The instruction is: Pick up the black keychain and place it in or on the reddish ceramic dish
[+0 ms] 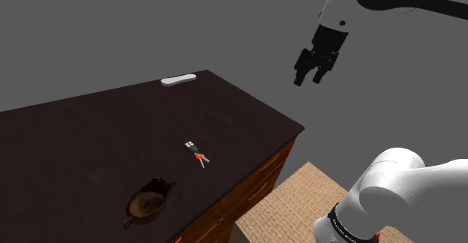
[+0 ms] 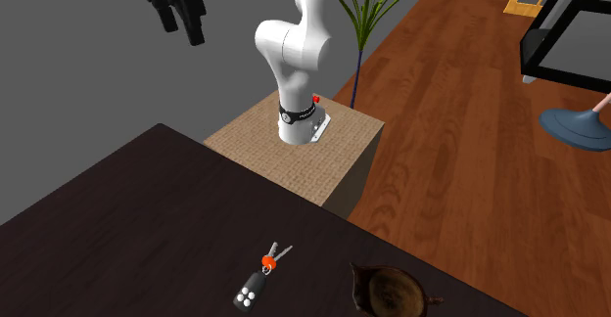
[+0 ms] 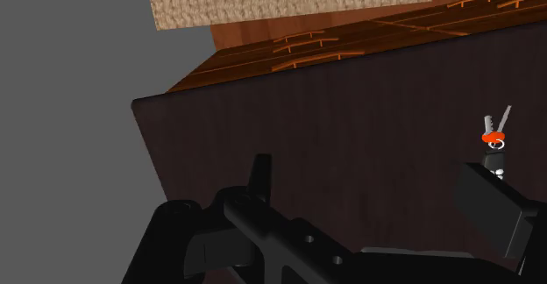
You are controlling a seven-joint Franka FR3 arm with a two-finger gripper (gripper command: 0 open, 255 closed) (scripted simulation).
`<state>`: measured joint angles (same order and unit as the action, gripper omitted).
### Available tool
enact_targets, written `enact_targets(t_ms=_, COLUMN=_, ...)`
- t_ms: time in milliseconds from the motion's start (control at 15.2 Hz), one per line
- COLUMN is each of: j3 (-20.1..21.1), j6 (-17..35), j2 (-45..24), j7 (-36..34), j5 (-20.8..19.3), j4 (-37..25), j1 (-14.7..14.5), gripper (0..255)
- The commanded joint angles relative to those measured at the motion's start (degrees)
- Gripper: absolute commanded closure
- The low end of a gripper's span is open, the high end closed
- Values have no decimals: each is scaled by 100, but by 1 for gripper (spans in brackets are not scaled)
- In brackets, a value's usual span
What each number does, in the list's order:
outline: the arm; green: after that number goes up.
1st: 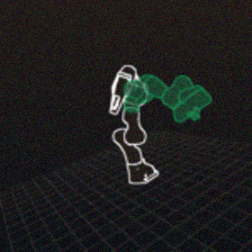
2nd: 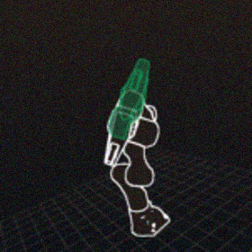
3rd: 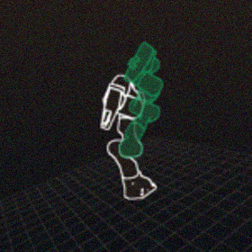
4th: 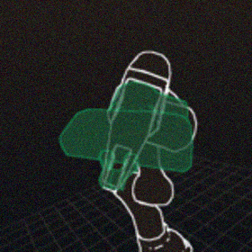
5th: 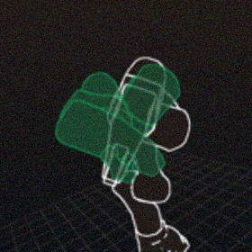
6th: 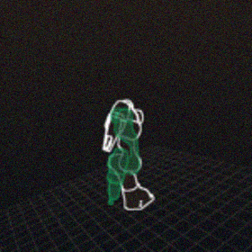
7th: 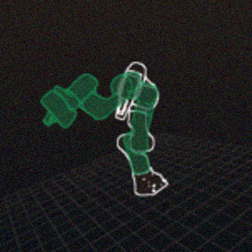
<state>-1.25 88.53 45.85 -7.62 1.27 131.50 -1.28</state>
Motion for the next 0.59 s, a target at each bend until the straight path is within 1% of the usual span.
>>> enact_targets(t_ms=0, j3=0, j6=0, j2=0, j7=0, j5=0, j4=0, j1=0, gripper=0)
enact_targets(t_ms=528, j3=756, j6=1207, j2=-652, j7=-748, j5=405, j4=528, j1=-229, gripper=0)
